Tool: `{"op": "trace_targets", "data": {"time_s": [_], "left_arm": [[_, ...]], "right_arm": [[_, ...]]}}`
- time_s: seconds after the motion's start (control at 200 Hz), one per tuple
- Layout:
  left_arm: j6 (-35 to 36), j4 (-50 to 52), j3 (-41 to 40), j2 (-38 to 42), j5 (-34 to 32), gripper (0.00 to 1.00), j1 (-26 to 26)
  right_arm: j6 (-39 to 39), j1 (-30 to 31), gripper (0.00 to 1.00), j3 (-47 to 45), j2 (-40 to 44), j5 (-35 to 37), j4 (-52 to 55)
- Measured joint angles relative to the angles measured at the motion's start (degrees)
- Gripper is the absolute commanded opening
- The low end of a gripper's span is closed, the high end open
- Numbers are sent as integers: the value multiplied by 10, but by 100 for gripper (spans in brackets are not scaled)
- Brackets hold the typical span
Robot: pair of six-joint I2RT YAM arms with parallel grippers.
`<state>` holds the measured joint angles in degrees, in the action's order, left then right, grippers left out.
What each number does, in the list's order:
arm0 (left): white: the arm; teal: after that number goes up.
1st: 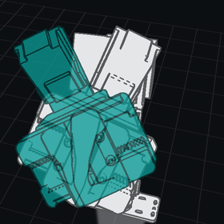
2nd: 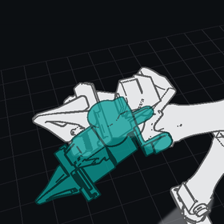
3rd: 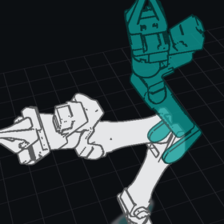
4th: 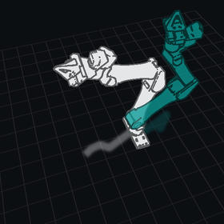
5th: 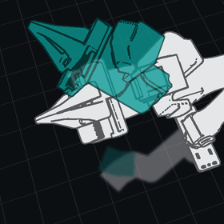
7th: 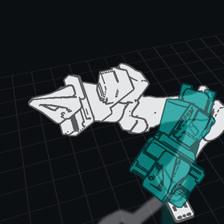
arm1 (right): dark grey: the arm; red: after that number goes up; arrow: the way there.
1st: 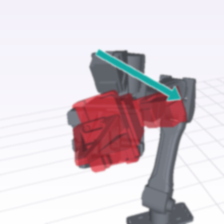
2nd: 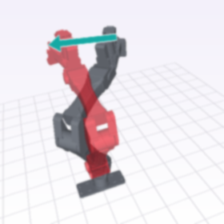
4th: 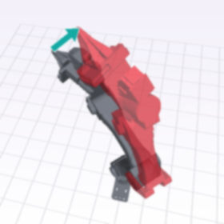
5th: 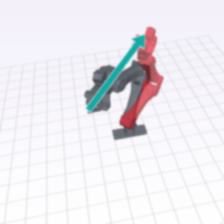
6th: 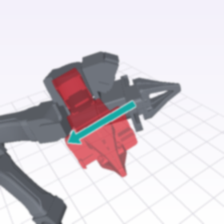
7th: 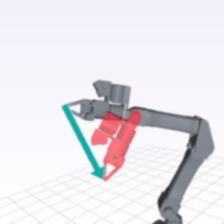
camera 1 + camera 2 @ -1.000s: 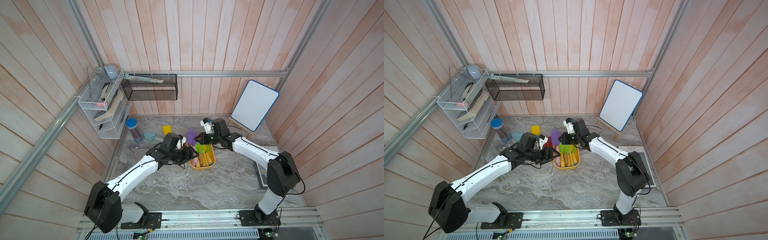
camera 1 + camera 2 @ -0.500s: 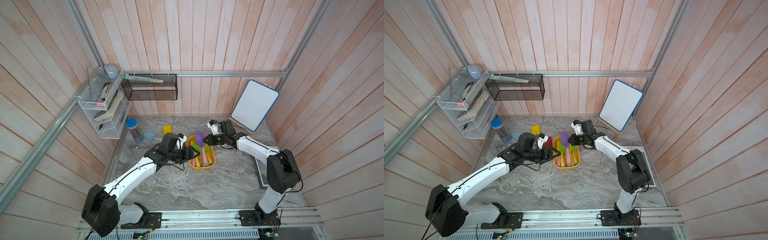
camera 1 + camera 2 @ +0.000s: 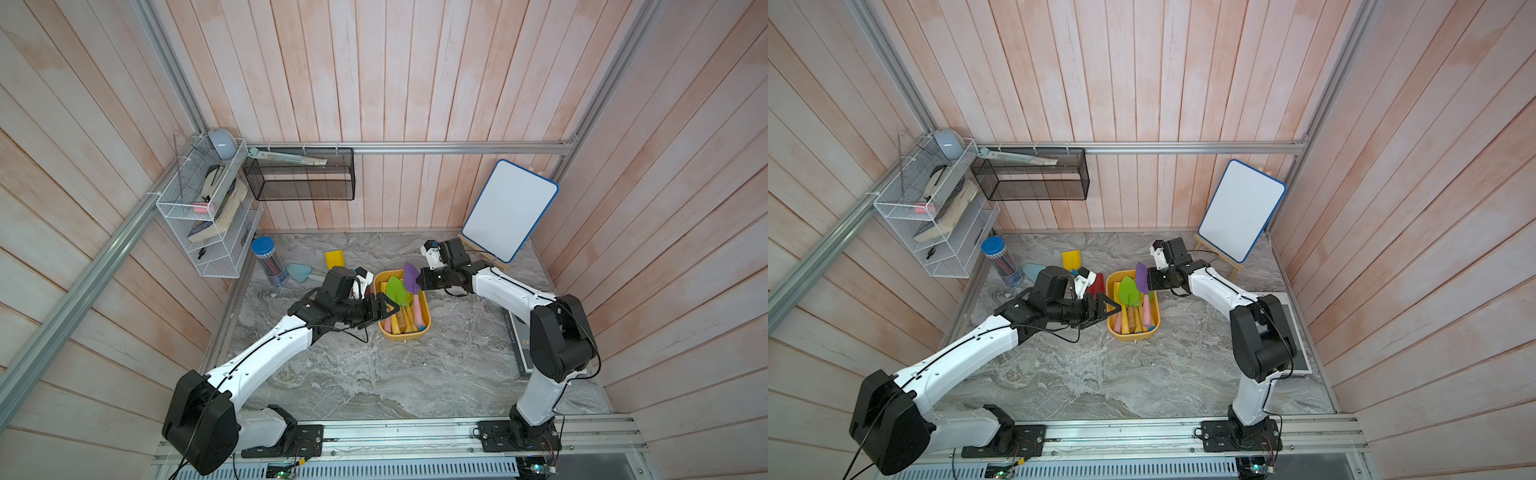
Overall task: Put the shovel into the storage box
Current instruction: Place the shovel in the storage box.
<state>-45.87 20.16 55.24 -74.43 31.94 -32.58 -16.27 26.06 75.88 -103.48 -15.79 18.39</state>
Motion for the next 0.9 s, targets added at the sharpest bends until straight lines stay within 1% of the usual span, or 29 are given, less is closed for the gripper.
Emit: {"op": "trace_targets", "data": {"time_s": [0.28, 0.9], "left_arm": [[7, 4, 0, 3, -1, 73, 0], [8, 11, 0, 5, -5, 73, 0]], "right_arm": [[-2, 0, 0, 6, -16, 40, 14], [-11, 10, 0, 26, -48, 44, 18]]}}
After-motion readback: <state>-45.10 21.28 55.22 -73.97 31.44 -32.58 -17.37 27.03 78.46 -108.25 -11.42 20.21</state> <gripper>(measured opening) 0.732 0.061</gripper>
